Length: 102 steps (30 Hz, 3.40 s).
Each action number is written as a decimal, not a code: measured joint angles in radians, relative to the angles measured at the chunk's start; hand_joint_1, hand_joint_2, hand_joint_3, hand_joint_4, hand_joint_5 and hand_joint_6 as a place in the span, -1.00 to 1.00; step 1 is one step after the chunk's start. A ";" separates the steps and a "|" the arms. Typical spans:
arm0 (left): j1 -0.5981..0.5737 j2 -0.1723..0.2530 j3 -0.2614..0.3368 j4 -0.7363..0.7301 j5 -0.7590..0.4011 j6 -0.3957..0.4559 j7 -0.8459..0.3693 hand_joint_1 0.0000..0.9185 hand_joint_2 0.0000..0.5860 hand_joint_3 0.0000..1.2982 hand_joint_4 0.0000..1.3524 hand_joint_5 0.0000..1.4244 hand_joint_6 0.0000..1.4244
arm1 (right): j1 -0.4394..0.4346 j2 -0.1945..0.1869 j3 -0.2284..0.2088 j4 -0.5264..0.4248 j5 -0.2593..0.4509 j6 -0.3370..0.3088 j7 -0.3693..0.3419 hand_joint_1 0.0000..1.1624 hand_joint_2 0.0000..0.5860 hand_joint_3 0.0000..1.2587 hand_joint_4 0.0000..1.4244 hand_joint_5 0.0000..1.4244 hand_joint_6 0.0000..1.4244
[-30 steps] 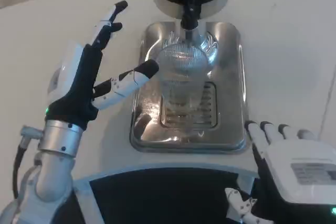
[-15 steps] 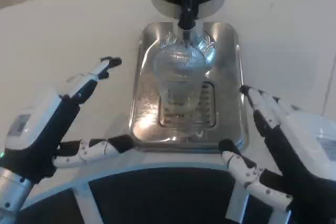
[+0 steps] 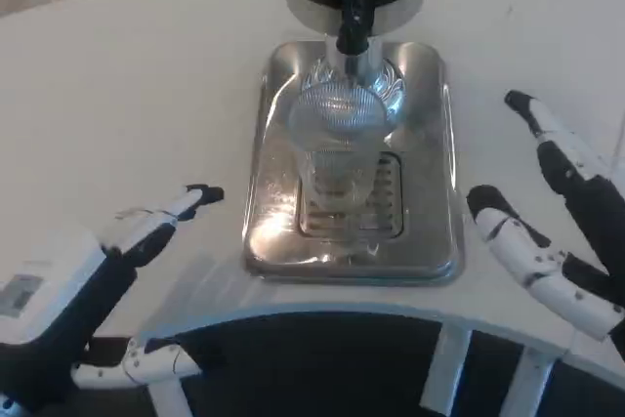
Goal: Grasp the cup under the faucet to collect the drink, then remove the cup.
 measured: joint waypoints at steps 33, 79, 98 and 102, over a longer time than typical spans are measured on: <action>0.159 -0.005 0.055 -0.188 -0.004 0.021 -0.089 -0.77 -0.81 -0.74 -0.84 -0.72 -0.71 | -0.461 -0.260 -0.075 0.055 0.481 0.672 -0.078 -0.87 0.74 -1.00 -1.00 -1.00 -0.98; 0.226 -0.005 0.127 -0.208 -0.025 0.027 -0.100 -0.77 -0.80 -0.73 -0.84 -0.72 -0.71 | -0.689 -0.392 0.160 0.327 0.900 0.635 -0.400 -0.99 0.72 -1.00 -1.00 -1.00 -0.98; 0.233 -0.005 0.148 -0.193 -0.040 0.029 -0.102 -0.77 -0.80 -0.73 -0.84 -0.72 -0.71 | -0.789 -0.521 0.302 0.380 0.869 0.614 -0.390 -1.00 0.63 -1.00 -1.00 -1.00 -1.00; 0.232 -0.005 0.148 -0.185 -0.042 0.029 -0.105 -0.77 -0.80 -0.73 -0.84 -0.72 -0.71 | -0.802 -0.540 0.334 0.380 0.847 0.611 -0.389 -1.00 0.61 -1.00 -1.00 -1.00 -1.00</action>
